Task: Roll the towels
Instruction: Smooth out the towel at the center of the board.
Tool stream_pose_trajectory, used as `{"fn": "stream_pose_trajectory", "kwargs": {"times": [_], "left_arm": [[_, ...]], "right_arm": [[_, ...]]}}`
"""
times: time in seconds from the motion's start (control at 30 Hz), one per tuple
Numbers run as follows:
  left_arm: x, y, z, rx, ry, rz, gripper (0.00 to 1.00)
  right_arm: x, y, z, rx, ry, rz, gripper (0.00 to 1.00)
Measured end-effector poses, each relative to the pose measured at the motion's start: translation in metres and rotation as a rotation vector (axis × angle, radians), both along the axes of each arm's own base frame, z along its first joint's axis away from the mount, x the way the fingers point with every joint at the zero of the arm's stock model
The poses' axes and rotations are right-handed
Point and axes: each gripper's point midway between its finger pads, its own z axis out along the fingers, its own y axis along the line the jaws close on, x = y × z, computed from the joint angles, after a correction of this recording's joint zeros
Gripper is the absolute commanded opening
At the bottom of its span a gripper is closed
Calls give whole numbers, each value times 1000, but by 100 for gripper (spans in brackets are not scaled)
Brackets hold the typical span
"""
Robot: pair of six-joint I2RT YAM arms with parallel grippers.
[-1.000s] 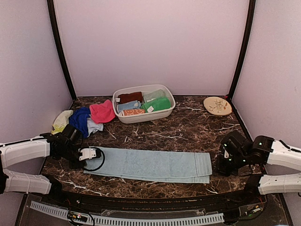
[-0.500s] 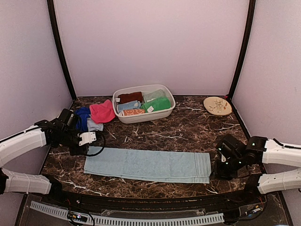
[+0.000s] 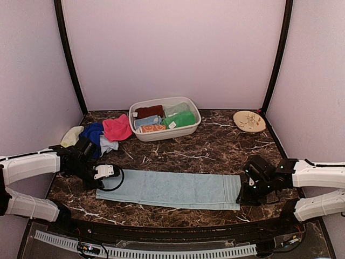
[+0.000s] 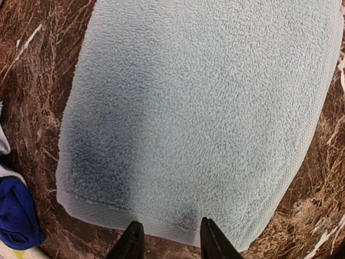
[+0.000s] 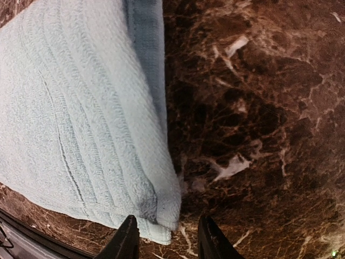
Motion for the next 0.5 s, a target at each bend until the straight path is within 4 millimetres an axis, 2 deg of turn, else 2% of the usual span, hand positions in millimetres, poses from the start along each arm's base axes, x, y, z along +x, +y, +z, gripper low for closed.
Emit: {"fn": "stream_pose_trajectory", "kwargs": {"times": [0.17,0.3,0.4,0.5], "left_arm": [[-5,5,-15,25,7,0,37],[-6,9,-23,44,0,-2,37],[-2,10,-23,48,-18,-4,37],[2,10,-23,56,-36,-2,37]], "right_arm": [[5,3,-3,21,-18,-10,27],[9,4,-3,34,-30,-25,15],[10,4,-3,45,-34,-43,2],[11,4,0,61,-47,-50,0]]}}
